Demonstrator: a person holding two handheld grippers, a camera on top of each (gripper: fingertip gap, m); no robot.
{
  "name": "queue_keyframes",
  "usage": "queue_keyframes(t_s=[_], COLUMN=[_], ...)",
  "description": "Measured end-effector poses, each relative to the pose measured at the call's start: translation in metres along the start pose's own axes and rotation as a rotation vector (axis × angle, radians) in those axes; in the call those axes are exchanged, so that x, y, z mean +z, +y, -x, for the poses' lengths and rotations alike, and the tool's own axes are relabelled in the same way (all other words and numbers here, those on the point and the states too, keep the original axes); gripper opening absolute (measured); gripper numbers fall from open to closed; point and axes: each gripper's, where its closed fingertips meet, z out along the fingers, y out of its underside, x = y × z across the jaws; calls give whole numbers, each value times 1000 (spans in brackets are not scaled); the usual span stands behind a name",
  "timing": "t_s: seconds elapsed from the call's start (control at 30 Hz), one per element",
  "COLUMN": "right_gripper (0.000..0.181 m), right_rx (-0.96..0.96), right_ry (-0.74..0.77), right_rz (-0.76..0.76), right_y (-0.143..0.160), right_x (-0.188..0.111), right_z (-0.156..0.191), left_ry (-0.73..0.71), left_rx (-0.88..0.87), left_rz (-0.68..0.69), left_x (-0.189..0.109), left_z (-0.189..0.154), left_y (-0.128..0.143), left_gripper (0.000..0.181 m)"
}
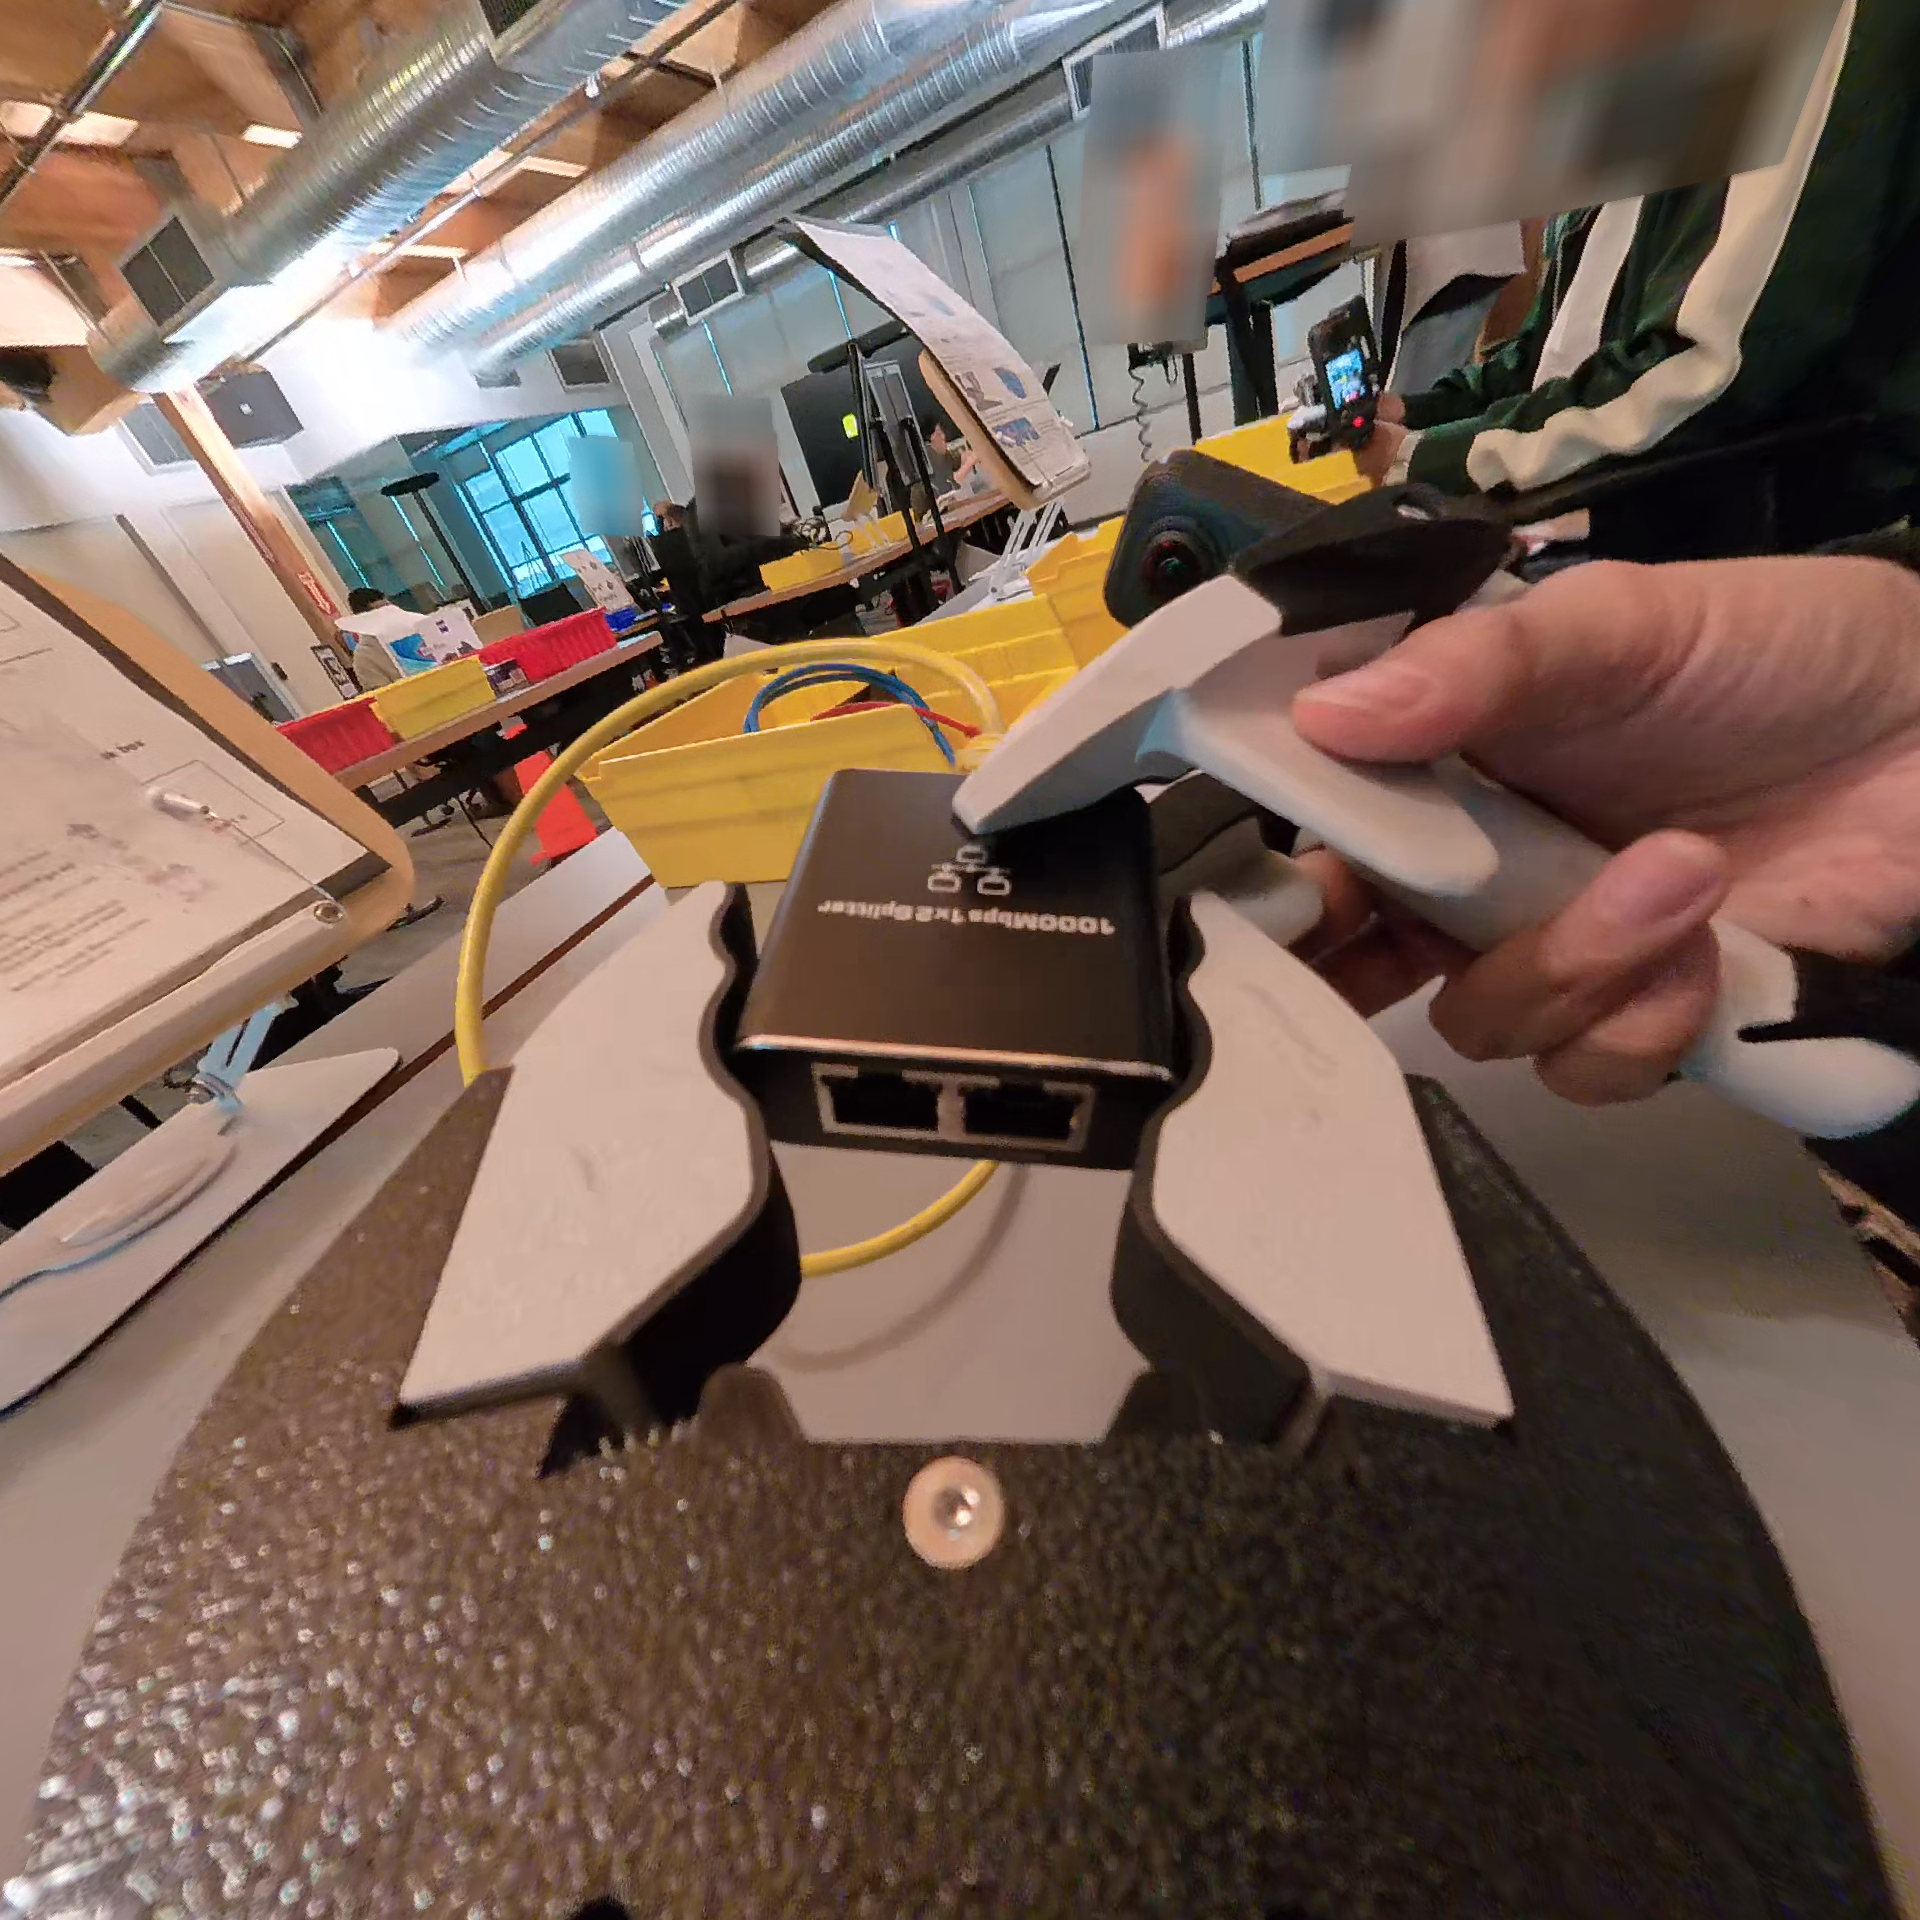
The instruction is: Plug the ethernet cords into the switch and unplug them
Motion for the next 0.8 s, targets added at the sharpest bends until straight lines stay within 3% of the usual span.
queue_keyframes(t_s=[0.17,0.47,0.8], right_gripper=[37,14,14], right_rx=[-48,58,104], right_ry=[25,-12,24], right_rz=[-70,-160,-245], right_y=[-14,-21,-24], right_x=[-6,-9,-10], right_z=[0,-2,-12], left_ry=[-35,-54,-116], left_rx=[-18,4,65], left_rz=[-20,-21,37], left_x=[-2,-4,0], left_z=[7,11,14], left_y=[-2,-2,5], left_gripper=[75,75,75])
